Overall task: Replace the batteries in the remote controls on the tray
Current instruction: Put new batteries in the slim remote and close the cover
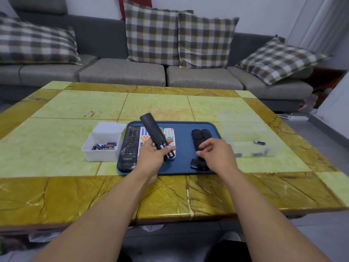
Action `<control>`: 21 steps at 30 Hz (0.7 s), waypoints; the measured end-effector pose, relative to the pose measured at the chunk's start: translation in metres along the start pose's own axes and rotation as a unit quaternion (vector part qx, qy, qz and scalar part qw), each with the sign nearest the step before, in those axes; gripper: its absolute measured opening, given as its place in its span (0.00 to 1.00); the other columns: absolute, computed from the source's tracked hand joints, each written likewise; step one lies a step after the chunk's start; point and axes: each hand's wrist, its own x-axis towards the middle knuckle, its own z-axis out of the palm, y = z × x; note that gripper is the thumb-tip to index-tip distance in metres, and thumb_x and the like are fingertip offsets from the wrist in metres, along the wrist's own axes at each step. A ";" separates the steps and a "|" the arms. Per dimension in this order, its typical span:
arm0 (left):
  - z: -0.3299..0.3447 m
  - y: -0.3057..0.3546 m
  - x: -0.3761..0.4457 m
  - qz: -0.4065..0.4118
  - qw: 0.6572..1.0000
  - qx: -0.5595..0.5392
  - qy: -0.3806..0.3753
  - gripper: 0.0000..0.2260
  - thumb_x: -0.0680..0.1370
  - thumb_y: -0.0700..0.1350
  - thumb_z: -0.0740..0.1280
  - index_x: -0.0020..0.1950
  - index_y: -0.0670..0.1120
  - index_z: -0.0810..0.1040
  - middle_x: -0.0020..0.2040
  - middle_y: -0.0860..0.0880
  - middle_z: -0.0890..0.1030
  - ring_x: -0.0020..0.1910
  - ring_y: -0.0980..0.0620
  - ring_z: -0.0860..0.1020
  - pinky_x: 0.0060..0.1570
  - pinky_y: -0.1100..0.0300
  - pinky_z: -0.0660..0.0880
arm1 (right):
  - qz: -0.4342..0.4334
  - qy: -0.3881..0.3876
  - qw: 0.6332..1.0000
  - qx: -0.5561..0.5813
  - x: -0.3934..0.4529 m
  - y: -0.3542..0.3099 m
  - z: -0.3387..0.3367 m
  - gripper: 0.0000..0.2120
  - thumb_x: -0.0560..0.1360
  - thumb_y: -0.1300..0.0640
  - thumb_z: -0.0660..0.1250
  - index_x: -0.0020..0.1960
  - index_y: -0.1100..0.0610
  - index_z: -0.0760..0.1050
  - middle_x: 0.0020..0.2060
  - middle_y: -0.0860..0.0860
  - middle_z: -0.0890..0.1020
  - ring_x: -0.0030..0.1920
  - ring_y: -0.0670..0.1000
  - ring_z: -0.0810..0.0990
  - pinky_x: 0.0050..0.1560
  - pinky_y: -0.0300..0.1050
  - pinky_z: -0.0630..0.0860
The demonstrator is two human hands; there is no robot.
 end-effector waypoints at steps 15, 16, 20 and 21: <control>0.003 0.003 0.006 -0.104 0.988 -0.112 -0.016 0.11 0.84 0.35 0.59 0.67 0.40 0.71 0.59 0.40 0.83 0.53 0.42 0.85 0.54 0.48 0.81 | 0.003 -0.098 0.960 -0.262 -0.001 0.006 -0.003 0.19 0.69 0.42 0.77 0.57 0.48 0.82 0.52 0.48 0.83 0.50 0.52 0.81 0.46 0.46 0.79; 0.002 0.002 0.006 -0.097 0.989 -0.107 -0.014 0.11 0.84 0.35 0.60 0.67 0.41 0.71 0.59 0.40 0.83 0.53 0.43 0.85 0.53 0.48 0.81 | 0.000 -0.097 0.960 -0.264 -0.001 0.005 -0.001 0.20 0.69 0.41 0.77 0.56 0.48 0.82 0.51 0.48 0.82 0.49 0.53 0.81 0.45 0.46 0.78; 0.000 0.003 0.008 -0.084 0.991 -0.106 0.017 0.06 0.82 0.35 0.64 0.58 0.42 0.75 0.59 0.40 0.83 0.54 0.43 0.84 0.47 0.50 0.83 | -0.018 -0.101 0.964 -0.244 0.000 0.001 0.013 0.23 0.66 0.39 0.78 0.53 0.52 0.81 0.47 0.51 0.82 0.46 0.54 0.80 0.41 0.45 0.77; -0.001 0.003 0.008 -0.081 0.991 -0.104 0.027 0.06 0.80 0.35 0.66 0.56 0.42 0.76 0.58 0.40 0.83 0.55 0.42 0.84 0.46 0.50 0.83 | -0.024 -0.107 0.968 -0.226 0.000 0.000 0.017 0.22 0.65 0.40 0.78 0.52 0.52 0.81 0.46 0.51 0.82 0.47 0.54 0.80 0.41 0.45 0.77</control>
